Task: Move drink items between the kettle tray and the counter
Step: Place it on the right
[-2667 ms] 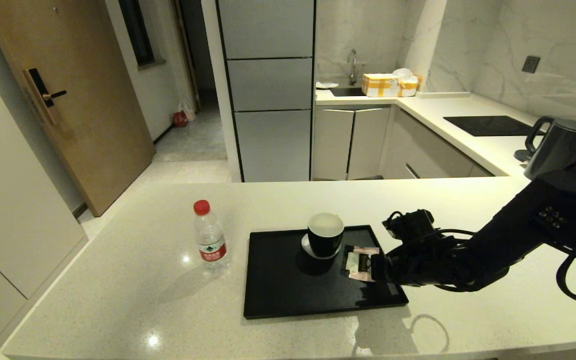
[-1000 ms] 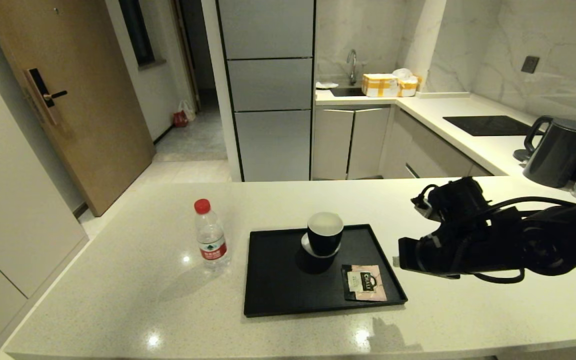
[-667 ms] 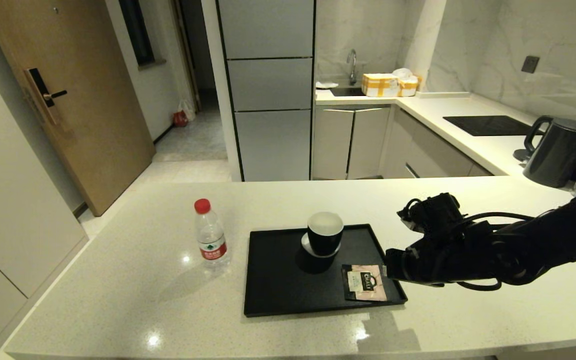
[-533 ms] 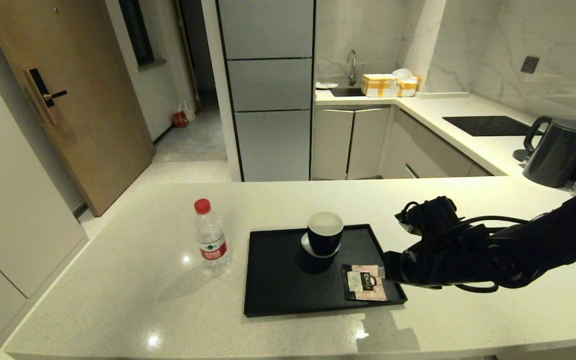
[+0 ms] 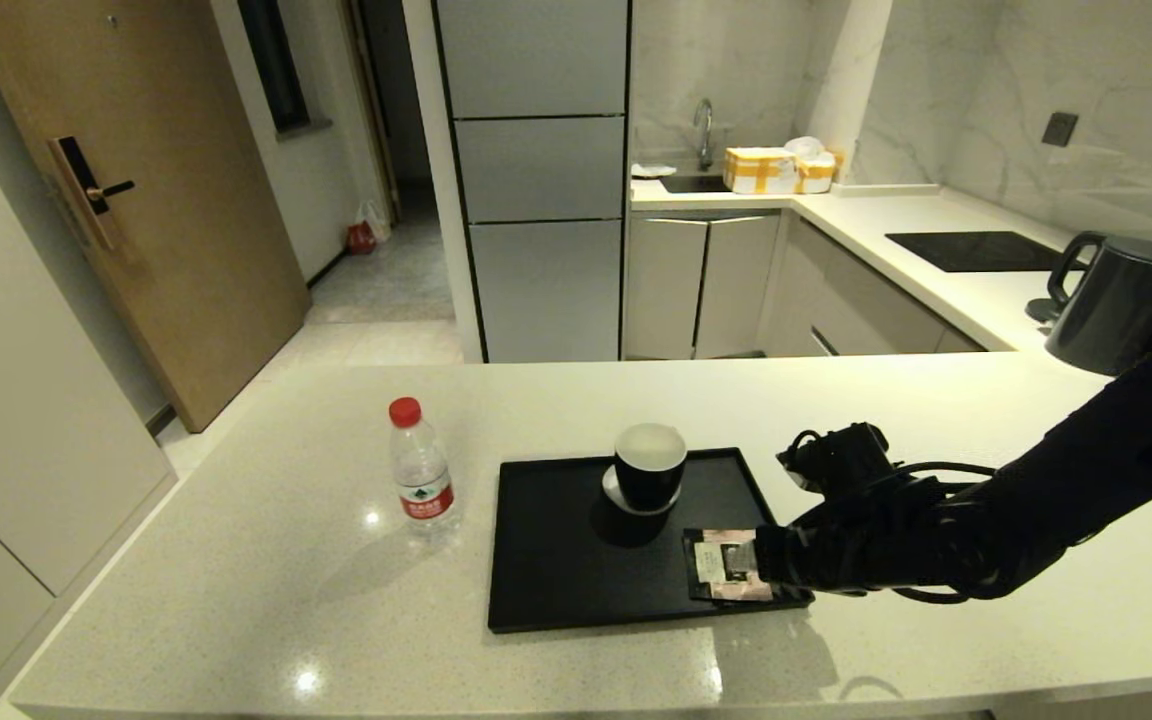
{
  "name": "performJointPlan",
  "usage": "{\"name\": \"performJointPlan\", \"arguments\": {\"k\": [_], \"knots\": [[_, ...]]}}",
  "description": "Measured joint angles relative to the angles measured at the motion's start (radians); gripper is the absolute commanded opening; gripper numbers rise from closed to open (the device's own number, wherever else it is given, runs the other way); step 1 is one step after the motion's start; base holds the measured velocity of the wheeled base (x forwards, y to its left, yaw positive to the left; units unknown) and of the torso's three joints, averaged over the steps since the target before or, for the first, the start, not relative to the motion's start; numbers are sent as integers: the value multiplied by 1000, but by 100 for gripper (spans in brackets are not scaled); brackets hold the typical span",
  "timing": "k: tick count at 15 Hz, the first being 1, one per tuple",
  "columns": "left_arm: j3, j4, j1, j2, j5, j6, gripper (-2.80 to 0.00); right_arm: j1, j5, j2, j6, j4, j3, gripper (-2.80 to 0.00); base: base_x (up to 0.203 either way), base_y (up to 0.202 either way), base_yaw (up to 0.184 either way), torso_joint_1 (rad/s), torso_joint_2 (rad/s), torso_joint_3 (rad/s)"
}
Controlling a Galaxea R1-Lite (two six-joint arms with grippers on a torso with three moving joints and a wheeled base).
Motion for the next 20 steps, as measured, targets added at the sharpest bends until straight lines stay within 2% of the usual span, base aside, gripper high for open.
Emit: {"name": "performJointPlan", "arguments": {"k": [8,20], "knots": [[0,1,-2,0,1,0,-280,-9,6,58,-2,-64,-21,0,0,0,0,0,0,0],[0,0,0,0,0,0,-280,14,-5,80,-24,2,-82,0,0,0,0,0,0,0]]}}
